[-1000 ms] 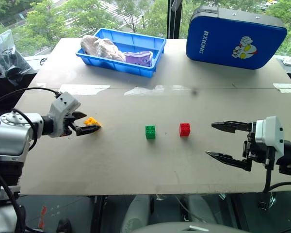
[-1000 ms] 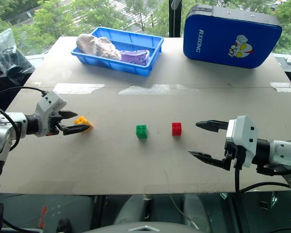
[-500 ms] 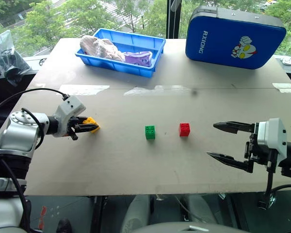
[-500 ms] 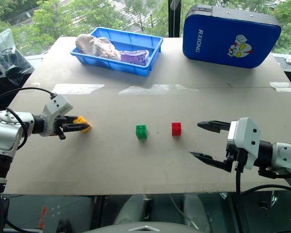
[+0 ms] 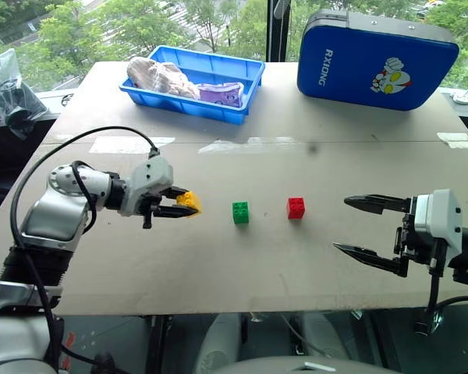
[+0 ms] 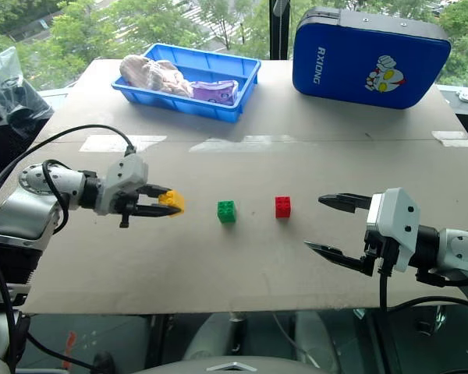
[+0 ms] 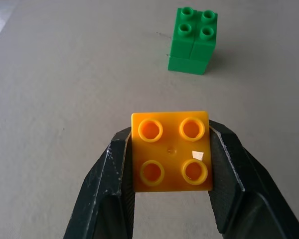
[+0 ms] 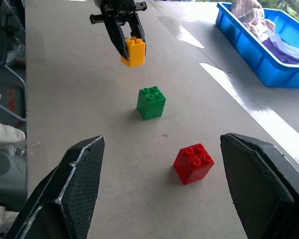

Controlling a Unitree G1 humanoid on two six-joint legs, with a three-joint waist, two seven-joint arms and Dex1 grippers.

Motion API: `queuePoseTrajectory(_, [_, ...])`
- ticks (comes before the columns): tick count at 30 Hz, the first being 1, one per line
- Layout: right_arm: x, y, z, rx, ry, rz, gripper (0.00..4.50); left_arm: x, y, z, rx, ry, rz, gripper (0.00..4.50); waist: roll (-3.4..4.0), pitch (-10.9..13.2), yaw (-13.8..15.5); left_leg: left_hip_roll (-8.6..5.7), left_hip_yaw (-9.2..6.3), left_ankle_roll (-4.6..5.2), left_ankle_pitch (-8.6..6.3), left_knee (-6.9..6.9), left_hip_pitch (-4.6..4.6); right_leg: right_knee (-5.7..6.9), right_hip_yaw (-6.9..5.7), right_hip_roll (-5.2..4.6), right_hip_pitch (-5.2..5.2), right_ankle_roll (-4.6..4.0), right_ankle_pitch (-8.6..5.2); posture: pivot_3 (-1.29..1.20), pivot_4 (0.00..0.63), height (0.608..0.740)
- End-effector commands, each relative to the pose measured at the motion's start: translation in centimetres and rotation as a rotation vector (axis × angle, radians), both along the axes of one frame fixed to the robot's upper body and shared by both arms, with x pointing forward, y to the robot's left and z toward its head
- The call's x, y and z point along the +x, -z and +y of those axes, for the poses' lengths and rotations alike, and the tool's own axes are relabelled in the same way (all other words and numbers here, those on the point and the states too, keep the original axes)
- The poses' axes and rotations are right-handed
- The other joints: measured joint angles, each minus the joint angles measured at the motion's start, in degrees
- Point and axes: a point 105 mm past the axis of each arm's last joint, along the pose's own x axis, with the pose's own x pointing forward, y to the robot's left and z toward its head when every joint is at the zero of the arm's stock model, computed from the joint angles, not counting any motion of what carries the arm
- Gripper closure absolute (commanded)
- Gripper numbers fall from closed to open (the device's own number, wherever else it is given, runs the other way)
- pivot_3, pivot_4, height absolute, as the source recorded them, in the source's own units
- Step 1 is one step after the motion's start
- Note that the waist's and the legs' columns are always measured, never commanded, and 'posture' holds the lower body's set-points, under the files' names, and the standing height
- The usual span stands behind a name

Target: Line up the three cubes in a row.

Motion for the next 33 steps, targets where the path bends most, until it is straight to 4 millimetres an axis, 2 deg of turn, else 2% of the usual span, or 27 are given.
queuePoseTrajectory(1, [-0.6,-0.9,0.2,-0.015,-0.008,-0.046,0.67,0.1,-0.4,0.6,0.065,0.050,-0.034,3.21,0.00,0.00,0.02,0.00,0.00,0.00,0.00,0.00,0.00,0.00,0.00,0.00,0.00,0.00,0.00,0.00,0.150,0.740])
queuePoseTrajectory(27, [-0.9,-1.0,0.2,-0.009,0.007,-0.042,0.67,1.0,2.2,1.5,0.133,0.120,-0.049,3.21,0.02,-0.02,0.13,-0.01,-0.04,0.01,0.00,0.02,0.01,0.03,-0.05,0.00,0.03,0.00,0.00,0.00,0.150,0.740])
queuePoseTrajectory(29, [-1.0,-1.0,0.2,-0.009,0.008,-0.042,0.67,0.9,2.4,1.6,0.134,0.121,-0.042,2.16,0.02,-0.02,0.11,-0.02,-0.04,0.01,0.00,0.03,0.02,0.04,-0.05,0.00,0.05,0.01,0.00,0.00,0.150,0.740])
queuePoseTrajectory(33, [-1.0,-1.0,0.2,-0.010,0.010,-0.040,0.67,1.0,2.5,1.7,0.140,0.120,-0.050,0.47,0.01,-0.02,0.00,-0.02,-0.04,0.01,0.00,0.04,0.02,0.04,-0.05,0.00,0.04,0.01,0.00,0.00,0.150,0.740])
